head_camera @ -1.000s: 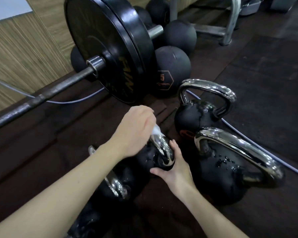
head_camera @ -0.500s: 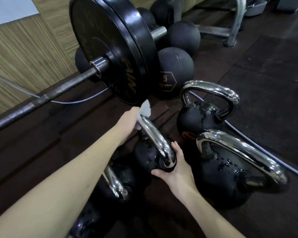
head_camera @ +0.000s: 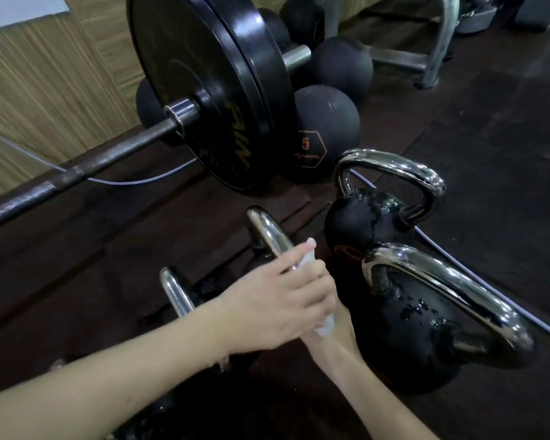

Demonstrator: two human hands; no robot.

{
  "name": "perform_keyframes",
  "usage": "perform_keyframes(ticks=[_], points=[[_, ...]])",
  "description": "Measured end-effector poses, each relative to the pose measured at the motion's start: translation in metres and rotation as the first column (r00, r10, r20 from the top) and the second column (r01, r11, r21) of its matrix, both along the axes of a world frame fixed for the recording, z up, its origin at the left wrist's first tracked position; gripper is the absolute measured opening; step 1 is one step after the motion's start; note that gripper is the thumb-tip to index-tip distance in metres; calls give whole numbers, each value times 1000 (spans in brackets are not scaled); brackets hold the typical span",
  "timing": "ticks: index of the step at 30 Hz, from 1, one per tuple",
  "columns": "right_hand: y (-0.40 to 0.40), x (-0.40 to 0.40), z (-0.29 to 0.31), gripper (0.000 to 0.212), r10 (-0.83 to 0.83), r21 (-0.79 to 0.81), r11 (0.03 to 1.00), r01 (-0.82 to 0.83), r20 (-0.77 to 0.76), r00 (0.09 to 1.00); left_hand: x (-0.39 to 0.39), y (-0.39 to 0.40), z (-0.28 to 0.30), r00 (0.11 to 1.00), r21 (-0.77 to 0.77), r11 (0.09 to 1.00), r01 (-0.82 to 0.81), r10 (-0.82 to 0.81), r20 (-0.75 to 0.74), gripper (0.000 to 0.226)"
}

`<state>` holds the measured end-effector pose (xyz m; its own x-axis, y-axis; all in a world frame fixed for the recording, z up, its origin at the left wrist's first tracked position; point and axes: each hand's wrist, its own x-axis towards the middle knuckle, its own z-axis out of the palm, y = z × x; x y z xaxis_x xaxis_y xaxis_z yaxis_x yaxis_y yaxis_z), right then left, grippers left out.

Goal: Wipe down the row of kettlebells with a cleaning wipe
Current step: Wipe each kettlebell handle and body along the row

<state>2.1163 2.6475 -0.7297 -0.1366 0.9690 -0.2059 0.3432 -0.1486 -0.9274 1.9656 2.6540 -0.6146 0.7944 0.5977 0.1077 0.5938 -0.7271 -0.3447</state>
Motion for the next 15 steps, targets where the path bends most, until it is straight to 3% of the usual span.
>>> perform_keyframes(ticks=[2, 4, 5, 6, 7, 8, 9, 10, 12, 14, 15], points=[[2, -1, 4, 69, 35, -22, 999, -36, -26, 999, -13, 14, 11, 998, -13, 1000, 14, -13, 64, 29], [3, -5, 9, 103, 14, -39, 999, -14, -11, 1000, -30, 38, 17, 962, -106, 985, -139, 159, 221, 26], [2, -6, 12, 115, -11, -51, 999, 10, -9, 1000, -37, 51, 16, 900, -188, 952, -243, 293, 322, 27], [2, -7, 16, 121, -19, -59, 998, 17, -26, 999, -43, 63, 10, 774, -338, 879, -335, 462, 434, 33], [1, -7, 16, 123, -19, -67, 998, 17, -30, 999, -46, 69, 7, 525, -590, 742, -320, 657, 541, 41], [1, -7, 17, 123, -17, -65, 998, 15, -21, 1000, -45, 75, 8, 147, -809, 563, -170, 826, 544, 48], [0, -6, 17, 123, -13, -70, 997, 12, -7, 1000, -44, 80, 7, -189, -911, 410, 38, 898, 396, 49], [1, -6, 17, 123, -7, -79, 997, 7, 8, 1000, -43, 84, 2, -380, -915, 324, 239, 899, 219, 40], [1, -6, 19, 123, -8, -100, 995, 10, 23, 1000, -37, 85, -6, -524, -899, 300, 318, 846, 97, 20], [0, -7, 22, 124, -1, -108, 994, 3, 20, 1000, -28, 77, -9, -543, -912, 335, 237, 824, 162, 26], [0, -6, 22, 124, 3, -103, 995, -1, 18, 1000, -24, 73, -6, -500, -917, 368, 155, 830, 248, 31]])
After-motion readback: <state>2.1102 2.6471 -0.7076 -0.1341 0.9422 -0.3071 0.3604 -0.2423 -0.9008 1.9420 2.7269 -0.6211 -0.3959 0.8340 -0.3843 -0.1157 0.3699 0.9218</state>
